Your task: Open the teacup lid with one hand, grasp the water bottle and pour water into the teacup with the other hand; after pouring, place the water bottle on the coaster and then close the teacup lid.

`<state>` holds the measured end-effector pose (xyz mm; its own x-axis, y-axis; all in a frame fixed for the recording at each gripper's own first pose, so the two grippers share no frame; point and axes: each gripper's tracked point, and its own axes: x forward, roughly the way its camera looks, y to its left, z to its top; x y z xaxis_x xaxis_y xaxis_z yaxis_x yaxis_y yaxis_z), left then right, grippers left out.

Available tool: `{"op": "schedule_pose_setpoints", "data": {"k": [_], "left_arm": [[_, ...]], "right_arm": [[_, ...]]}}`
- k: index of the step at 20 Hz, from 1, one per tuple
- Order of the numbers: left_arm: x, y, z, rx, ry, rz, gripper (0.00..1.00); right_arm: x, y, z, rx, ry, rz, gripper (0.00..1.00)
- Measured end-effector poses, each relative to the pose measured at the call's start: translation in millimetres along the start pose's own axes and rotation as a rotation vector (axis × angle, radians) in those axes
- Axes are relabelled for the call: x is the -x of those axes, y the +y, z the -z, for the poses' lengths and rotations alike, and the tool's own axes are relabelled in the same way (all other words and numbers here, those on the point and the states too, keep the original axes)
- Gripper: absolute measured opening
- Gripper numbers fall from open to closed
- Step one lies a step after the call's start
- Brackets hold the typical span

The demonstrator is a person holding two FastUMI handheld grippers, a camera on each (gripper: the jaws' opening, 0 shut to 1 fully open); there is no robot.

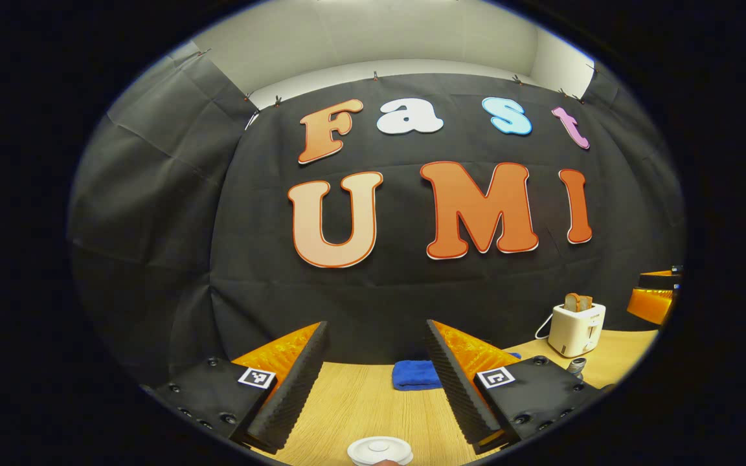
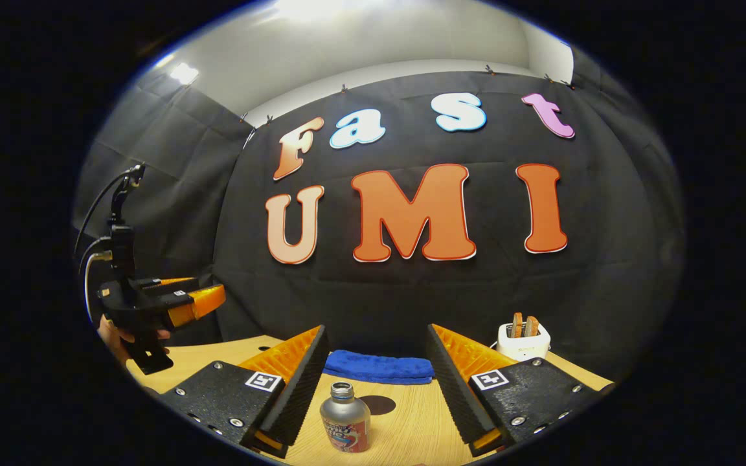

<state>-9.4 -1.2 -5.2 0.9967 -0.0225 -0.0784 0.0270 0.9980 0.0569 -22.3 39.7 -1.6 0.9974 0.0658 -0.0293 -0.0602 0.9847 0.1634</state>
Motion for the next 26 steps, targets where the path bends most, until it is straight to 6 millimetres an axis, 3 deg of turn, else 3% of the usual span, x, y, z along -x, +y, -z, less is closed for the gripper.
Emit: {"op": "schedule_pose_setpoints", "data": {"k": [1, 3, 5, 7, 12, 18, 20, 23, 24, 25, 26], "left_arm": [[0, 3, 2, -0.004, 0.004, -0.004, 1.0], [-1, 5, 13, -0.002, 0.028, 0.009, 1.0], [2, 2, 38, 0.005, 0.091, 0.026, 0.94], [2, 4, 63, -0.001, 0.153, 0.029, 1.0], [7, 2, 99, -0.014, 0.232, 0.05, 1.0], [15, -6, 161, -0.033, 0.399, 0.099, 1.0], [17, -4, 175, -0.036, 0.437, 0.097, 0.94], [19, -3, 199, -0.036, 0.497, 0.108, 0.99], [18, -3, 207, -0.038, 0.515, 0.112, 0.94], [18, -4, 215, -0.04, 0.533, 0.113, 0.99], [17, -5, 222, -0.041, 0.547, 0.117, 0.95]], "right_arm": [[0, 2, 6, 0.012, 0.015, -0.004, 0.94], [-2, 2, 18, 0.034, 0.042, -0.003, 0.91], [-4, 5, 23, 0.047, 0.067, -0.008, 0.91], [-1, 9, 40, 0.045, 0.093, -0.017, 0.91], [0, 14, 69, 0.038, 0.163, -0.038, 0.91], [-4, 27, 111, 0.042, 0.269, -0.055, 0.91], [-7, 29, 121, 0.047, 0.295, -0.06, 0.91], [-11, 32, 137, 0.059, 0.328, -0.067, 0.91], [-13, 33, 143, 0.059, 0.342, -0.068, 0.91], [-16, 34, 148, 0.057, 0.354, -0.073, 0.91], [-18, 35, 154, 0.053, 0.367, -0.075, 0.91]]}}
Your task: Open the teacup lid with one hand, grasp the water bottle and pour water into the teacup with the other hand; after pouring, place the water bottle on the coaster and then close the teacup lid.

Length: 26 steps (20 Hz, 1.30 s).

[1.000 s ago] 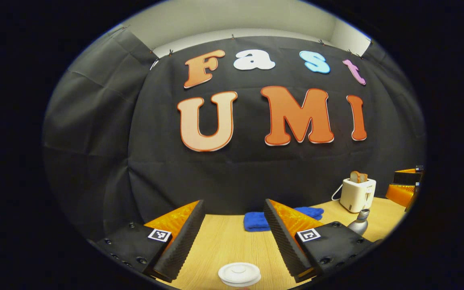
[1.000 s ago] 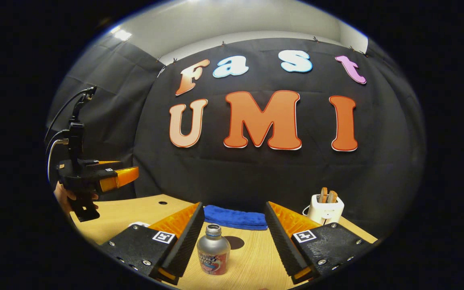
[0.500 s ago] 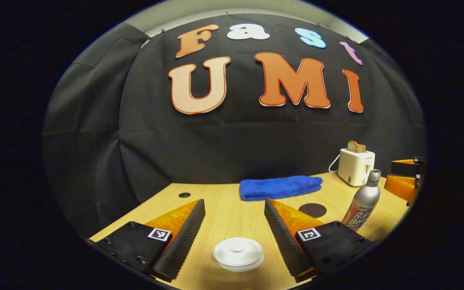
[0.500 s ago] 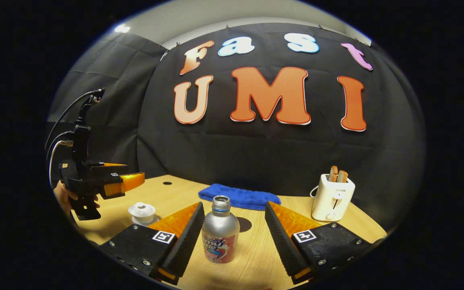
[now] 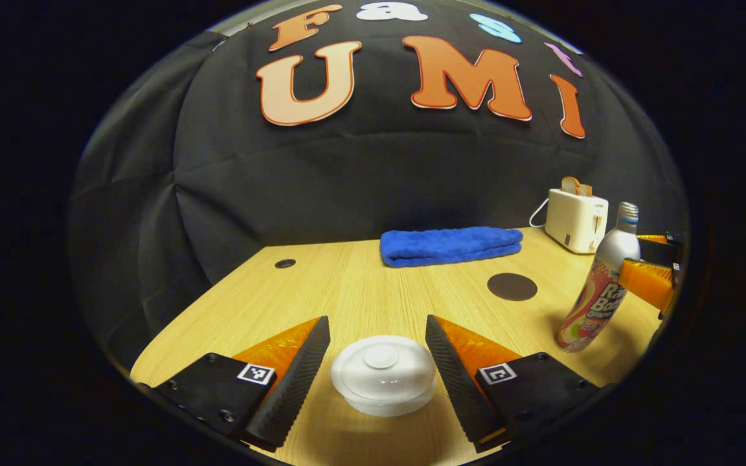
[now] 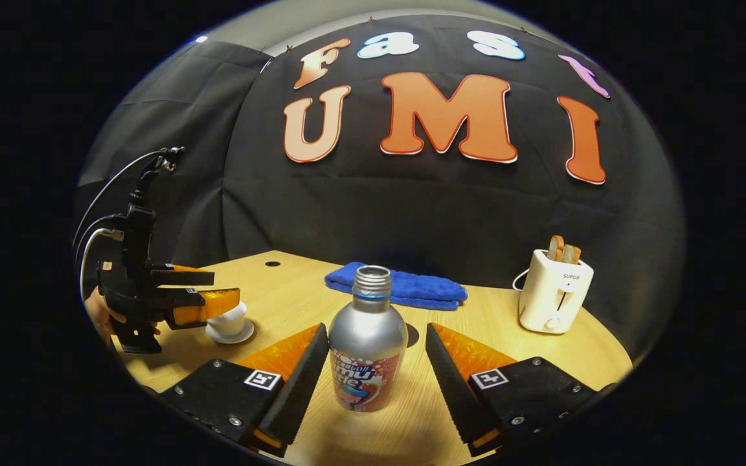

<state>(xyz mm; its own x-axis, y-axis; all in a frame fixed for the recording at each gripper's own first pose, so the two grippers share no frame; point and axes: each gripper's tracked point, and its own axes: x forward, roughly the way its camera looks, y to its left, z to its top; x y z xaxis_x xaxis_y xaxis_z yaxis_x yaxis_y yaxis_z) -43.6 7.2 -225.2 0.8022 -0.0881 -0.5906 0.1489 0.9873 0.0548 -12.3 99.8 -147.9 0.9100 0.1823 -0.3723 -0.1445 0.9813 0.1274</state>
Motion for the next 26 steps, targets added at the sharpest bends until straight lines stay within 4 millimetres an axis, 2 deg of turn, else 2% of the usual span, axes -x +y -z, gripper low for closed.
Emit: {"op": "schedule_pose_setpoints", "data": {"k": [1, 2, 4, 5, 6, 10, 12, 13, 15, 17, 18, 19, 20, 22, 23, 24, 26], "left_arm": [[-3, 0, 3, 0.001, 0.011, 0.004, 0.96], [-6, -1, 7, 0.002, 0.022, 0.003, 0.91], [-10, 0, 12, -0.008, 0.041, -0.004, 0.89], [-12, 0, 13, -0.009, 0.041, -0.007, 0.92], [-12, 0, 14, -0.01, 0.043, -0.011, 0.84], [-15, 2, 17, -0.007, 0.047, -0.018, 0.71], [-15, 2, 13, -0.011, 0.038, -0.023, 0.69], [-15, 3, 11, -0.013, 0.035, -0.028, 0.62], [-16, 2, 13, -0.02, 0.039, -0.029, 0.39], [-16, 1, 12, -0.026, 0.041, -0.027, 0.42], [-19, 2, 11, -0.021, 0.031, -0.027, 0.39], [-17, 2, 10, -0.005, 0.024, -0.025, 0.29], [-16, 1, 10, -0.001, 0.02, -0.025, 0.33], [-16, 2, 8, 0.011, 0.003, -0.023, 0.32], [-15, 1, 8, 0.015, -0.004, -0.023, 0.29], [-14, 2, 5, 0.019, -0.01, -0.022, 0.32], [-12, 2, -2, 0.026, -0.034, -0.027, 0.32]], "right_arm": [[-1, 1, 4, -0.002, 0.01, -0.005, 0.91], [-4, 2, 7, -0.003, 0.019, -0.008, 0.91], [-10, 3, 12, -0.008, 0.035, -0.016, 0.91], [-12, 3, 15, -0.011, 0.042, -0.019, 0.91], [-15, 3, 18, -0.011, 0.05, -0.022, 0.91], [-20, 4, 27, -0.012, 0.076, -0.029, 0.91], [-22, 4, 27, -0.019, 0.077, -0.032, 0.91], [-23, 4, 27, -0.022, 0.077, -0.035, 0.91], [-24, 4, 29, -0.032, 0.082, -0.039, 0.91], [-25, 3, 31, -0.035, 0.089, -0.037, 0.91], [-26, 1, 32, -0.033, 0.092, -0.031, 0.91], [-27, 1, 33, -0.032, 0.096, -0.03, 0.91], [-28, 2, 34, -0.031, 0.101, -0.028, 0.91], [-30, 2, 39, -0.031, 0.117, -0.026, 0.91], [-31, 2, 42, -0.034, 0.128, -0.024, 0.91], [-32, 2, 43, -0.039, 0.136, -0.017, 0.91], [-34, 3, 45, -0.053, 0.145, -0.016, 0.91]]}}
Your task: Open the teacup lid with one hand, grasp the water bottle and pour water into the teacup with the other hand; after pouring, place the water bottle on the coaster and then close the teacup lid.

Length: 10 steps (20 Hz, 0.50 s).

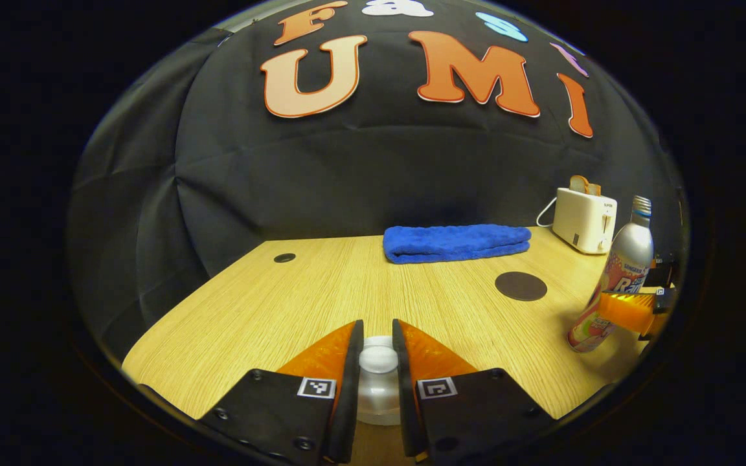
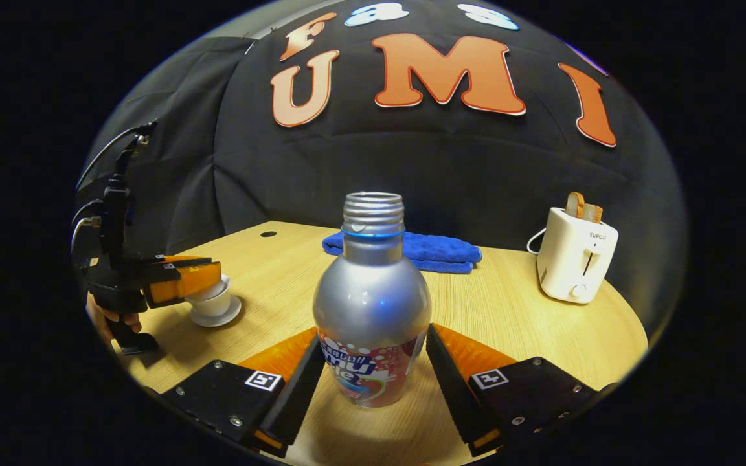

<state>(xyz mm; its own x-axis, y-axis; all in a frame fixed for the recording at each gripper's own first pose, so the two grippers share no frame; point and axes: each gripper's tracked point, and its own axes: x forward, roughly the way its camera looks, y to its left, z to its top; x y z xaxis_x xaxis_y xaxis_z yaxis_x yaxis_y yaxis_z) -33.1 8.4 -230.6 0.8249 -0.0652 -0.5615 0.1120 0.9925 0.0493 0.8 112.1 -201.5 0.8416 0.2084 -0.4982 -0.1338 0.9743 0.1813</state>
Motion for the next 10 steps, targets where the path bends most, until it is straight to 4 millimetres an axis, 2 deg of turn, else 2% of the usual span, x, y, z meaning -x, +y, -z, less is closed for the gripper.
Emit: {"op": "schedule_pose_setpoints", "data": {"k": [3, 4, 8, 9, 10], "left_arm": [[4, 4, -12, 0.002, -0.037, -0.008, 0.32], [5, 6, -16, 0.008, -0.047, -0.012, 0.32], [8, 19, -24, -0.001, -0.071, -0.037, 0.32], [9, 21, -25, -0.001, -0.075, -0.04, 0.29], [10, 25, -27, 0.0, -0.081, -0.047, 0.32]], "right_arm": [[-1, 1, -2, -0.003, 0.014, 0.006, 0.77], [0, 1, -2, 0.006, 0.019, 0.007, 0.8], [-1, 3, -11, 0.111, 0.025, 0.028, 0.8], [-2, 2, -14, 0.144, 0.024, 0.044, 0.8], [-5, -1, -15, 0.176, 0.032, 0.062, 0.8]]}}
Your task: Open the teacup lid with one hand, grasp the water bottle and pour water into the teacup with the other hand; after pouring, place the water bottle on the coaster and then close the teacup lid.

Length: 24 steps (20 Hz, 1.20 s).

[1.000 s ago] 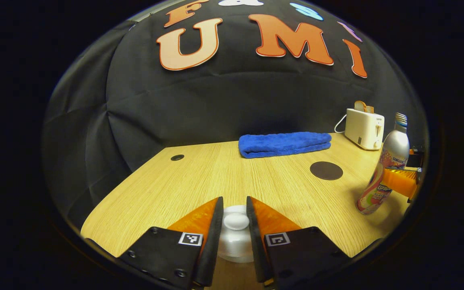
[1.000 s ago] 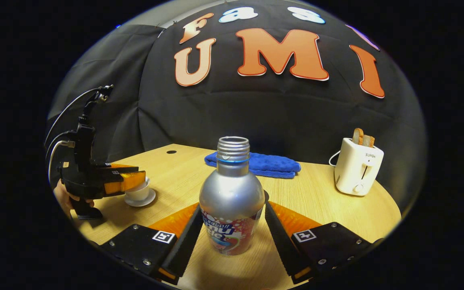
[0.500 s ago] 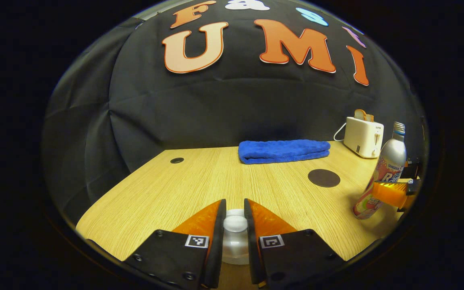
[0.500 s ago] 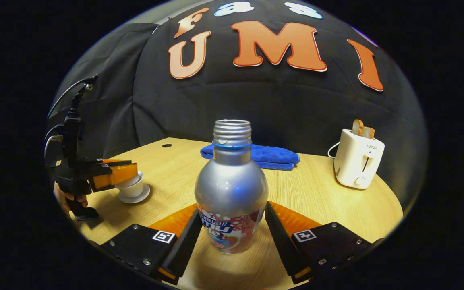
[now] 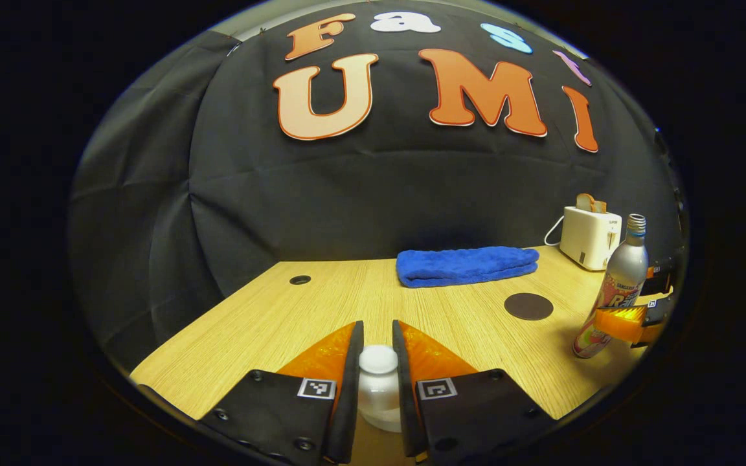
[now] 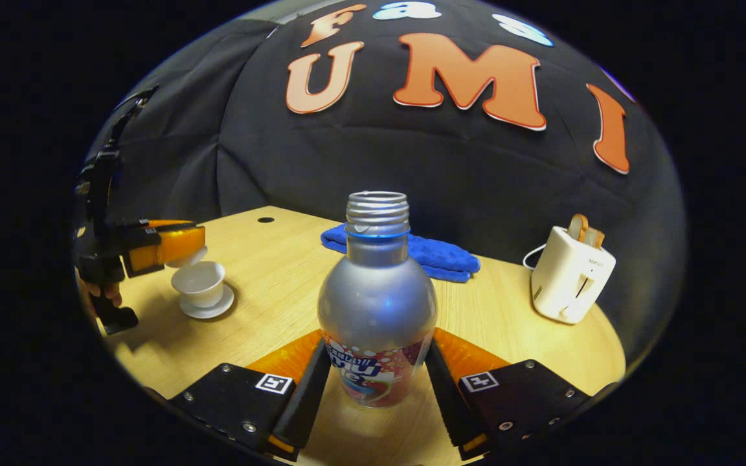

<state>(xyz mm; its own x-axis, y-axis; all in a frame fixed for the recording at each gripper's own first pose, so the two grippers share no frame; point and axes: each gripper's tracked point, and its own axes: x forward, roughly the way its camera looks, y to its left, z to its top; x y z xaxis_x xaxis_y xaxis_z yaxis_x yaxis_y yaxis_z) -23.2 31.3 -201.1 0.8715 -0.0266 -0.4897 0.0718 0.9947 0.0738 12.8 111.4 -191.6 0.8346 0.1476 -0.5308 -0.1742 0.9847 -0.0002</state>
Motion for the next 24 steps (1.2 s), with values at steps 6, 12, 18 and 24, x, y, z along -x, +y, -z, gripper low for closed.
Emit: {"op": "schedule_pose_setpoints", "data": {"k": [6, 12, 18, 24], "left_arm": [[6, 29, -7, 0.006, -0.029, -0.042, 0.32], [14, 59, -2, 0.037, -0.033, -0.083, 0.28], [24, 88, 7, 0.052, -0.034, -0.123, 0.32], [31, 105, 12, 0.066, -0.033, -0.142, 0.31]], "right_arm": [[-4, 6, -16, 0.21, 0.003, 0.04, 0.8], [-16, 20, -44, 0.418, -0.039, 0.076, 0.8], [-24, 42, -66, 0.633, -0.101, 0.103, 0.79], [-31, 68, -66, 0.821, -0.127, 0.102, 0.79]]}}
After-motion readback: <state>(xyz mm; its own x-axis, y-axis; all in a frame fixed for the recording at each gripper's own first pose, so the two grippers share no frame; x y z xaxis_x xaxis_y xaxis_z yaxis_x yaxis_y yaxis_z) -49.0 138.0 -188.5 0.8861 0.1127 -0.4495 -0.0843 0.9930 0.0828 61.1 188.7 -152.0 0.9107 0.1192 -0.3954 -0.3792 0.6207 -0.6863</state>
